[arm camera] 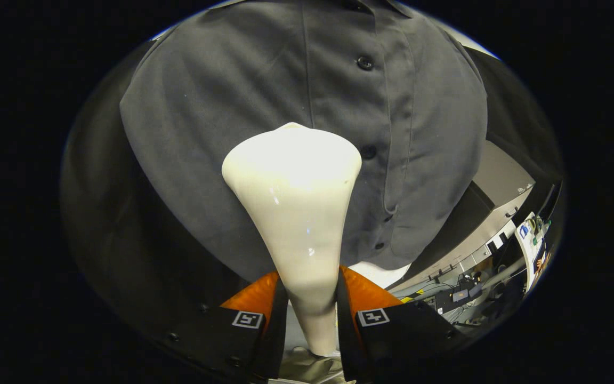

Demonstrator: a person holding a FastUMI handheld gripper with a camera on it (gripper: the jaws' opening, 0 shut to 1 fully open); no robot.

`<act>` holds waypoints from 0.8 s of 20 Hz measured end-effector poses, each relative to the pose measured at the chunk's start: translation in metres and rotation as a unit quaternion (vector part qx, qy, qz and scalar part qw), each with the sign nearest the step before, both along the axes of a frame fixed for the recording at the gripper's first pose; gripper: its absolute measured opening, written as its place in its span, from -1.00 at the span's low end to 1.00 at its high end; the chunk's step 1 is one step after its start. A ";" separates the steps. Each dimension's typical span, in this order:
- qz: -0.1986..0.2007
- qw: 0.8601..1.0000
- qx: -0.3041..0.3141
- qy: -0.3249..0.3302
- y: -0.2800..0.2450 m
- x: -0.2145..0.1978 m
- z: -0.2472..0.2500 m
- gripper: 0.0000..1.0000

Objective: Iron the clothes twice with a garment steamer, once on the left side and once on the right side.

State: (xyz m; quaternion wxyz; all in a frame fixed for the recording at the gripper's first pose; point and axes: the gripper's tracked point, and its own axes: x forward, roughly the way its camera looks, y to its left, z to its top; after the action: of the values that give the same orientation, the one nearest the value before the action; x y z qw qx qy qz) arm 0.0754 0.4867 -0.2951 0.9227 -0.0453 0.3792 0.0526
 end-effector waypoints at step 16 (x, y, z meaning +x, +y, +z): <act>-0.015 0.997 -0.008 0.076 -0.035 -0.018 -0.089 0.01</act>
State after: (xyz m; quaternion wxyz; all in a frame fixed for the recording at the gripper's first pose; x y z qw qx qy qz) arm 0.0574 0.4512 -0.3839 0.8914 -0.0428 0.4495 0.0391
